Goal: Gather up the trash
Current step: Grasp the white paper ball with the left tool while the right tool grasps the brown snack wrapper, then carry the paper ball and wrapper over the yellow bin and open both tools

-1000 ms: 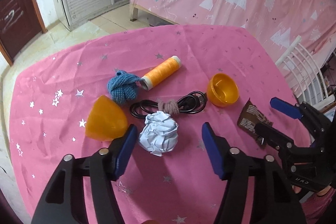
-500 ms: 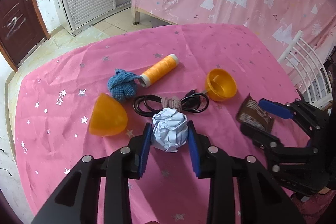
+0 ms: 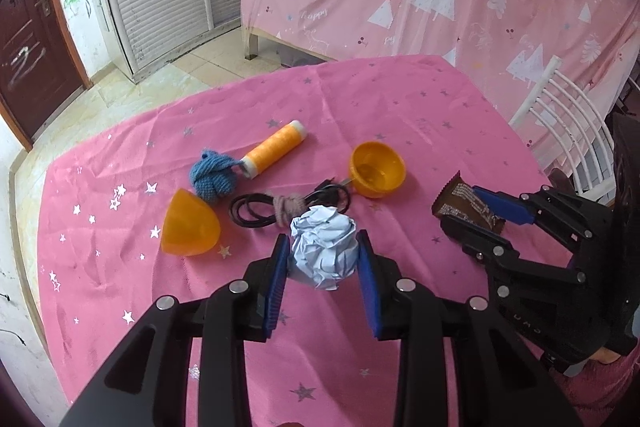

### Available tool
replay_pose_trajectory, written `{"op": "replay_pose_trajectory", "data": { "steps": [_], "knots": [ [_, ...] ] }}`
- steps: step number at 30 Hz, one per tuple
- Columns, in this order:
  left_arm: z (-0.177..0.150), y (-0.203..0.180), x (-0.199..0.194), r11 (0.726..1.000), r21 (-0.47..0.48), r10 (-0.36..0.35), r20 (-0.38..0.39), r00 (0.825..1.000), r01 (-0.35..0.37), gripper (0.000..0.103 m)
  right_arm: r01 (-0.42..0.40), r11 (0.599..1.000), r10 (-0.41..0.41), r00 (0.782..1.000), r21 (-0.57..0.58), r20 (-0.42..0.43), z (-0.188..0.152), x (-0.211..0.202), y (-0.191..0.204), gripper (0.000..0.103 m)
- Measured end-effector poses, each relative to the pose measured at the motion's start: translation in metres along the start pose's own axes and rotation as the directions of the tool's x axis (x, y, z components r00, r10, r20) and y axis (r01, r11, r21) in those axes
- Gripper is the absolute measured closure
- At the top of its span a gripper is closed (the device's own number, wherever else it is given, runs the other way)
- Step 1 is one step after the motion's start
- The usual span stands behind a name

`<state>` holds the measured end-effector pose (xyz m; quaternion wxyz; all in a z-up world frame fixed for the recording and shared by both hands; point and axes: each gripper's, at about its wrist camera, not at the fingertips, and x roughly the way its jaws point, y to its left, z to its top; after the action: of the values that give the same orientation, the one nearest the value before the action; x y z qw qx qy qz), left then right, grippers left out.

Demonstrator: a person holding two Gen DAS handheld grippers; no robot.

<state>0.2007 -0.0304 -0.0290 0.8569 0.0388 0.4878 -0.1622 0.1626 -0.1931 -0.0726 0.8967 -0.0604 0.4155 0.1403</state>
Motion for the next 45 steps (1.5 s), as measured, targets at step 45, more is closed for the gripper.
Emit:
{"op": "replay_pose_trajectory", "data": {
  "steps": [45],
  "knots": [
    [0.061, -0.243, 0.047, 0.961, 0.254, -0.093, -0.082, 0.992, 0.111, 0.075, 0.149, 0.923, -0.19, 0.978, 0.354, 0.085, -0.078, -0.065, -0.22, 0.068]
  ]
}}
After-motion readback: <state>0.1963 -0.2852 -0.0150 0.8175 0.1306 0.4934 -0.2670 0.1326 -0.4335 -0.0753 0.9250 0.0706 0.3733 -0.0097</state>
